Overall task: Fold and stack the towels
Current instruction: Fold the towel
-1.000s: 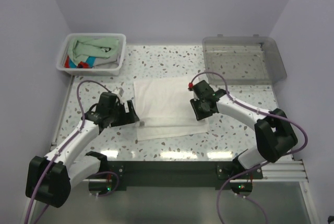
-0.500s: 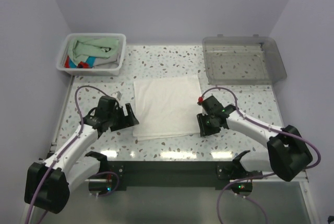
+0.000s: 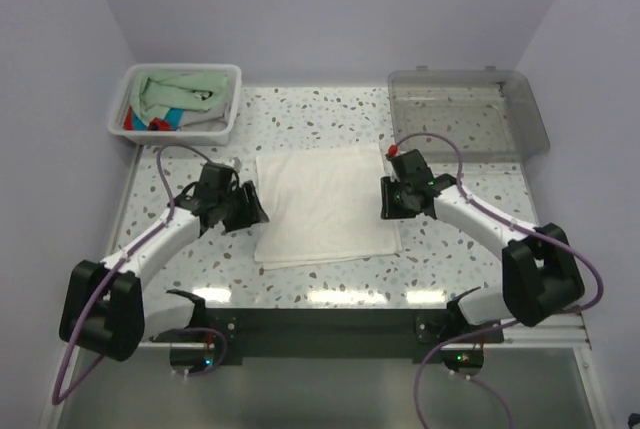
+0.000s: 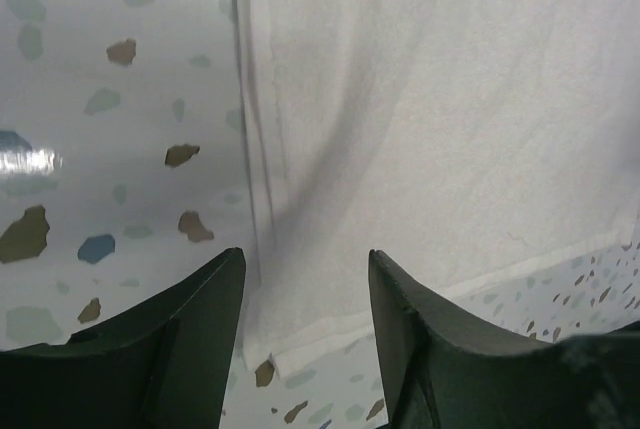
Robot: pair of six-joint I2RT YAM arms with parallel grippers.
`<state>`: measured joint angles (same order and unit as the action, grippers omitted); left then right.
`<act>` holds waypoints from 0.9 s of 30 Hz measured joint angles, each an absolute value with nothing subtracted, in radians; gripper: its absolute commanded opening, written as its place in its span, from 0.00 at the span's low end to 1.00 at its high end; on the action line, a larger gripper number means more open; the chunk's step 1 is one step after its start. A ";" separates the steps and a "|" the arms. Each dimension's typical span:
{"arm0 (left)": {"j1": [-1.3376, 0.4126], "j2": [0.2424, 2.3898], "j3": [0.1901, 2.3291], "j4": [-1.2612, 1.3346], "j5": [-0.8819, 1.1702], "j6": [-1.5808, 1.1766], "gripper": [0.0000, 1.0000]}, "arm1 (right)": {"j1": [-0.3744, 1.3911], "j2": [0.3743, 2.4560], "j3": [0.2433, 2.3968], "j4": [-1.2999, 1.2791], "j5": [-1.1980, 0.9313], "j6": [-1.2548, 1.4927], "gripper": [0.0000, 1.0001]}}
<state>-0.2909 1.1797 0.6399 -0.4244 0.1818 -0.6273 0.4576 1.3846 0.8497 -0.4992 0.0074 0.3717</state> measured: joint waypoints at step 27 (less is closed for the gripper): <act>-0.297 2.000 1.351 -0.267 -0.035 -0.511 0.64 | 0.430 1.839 1.154 -0.331 0.015 0.337 0.39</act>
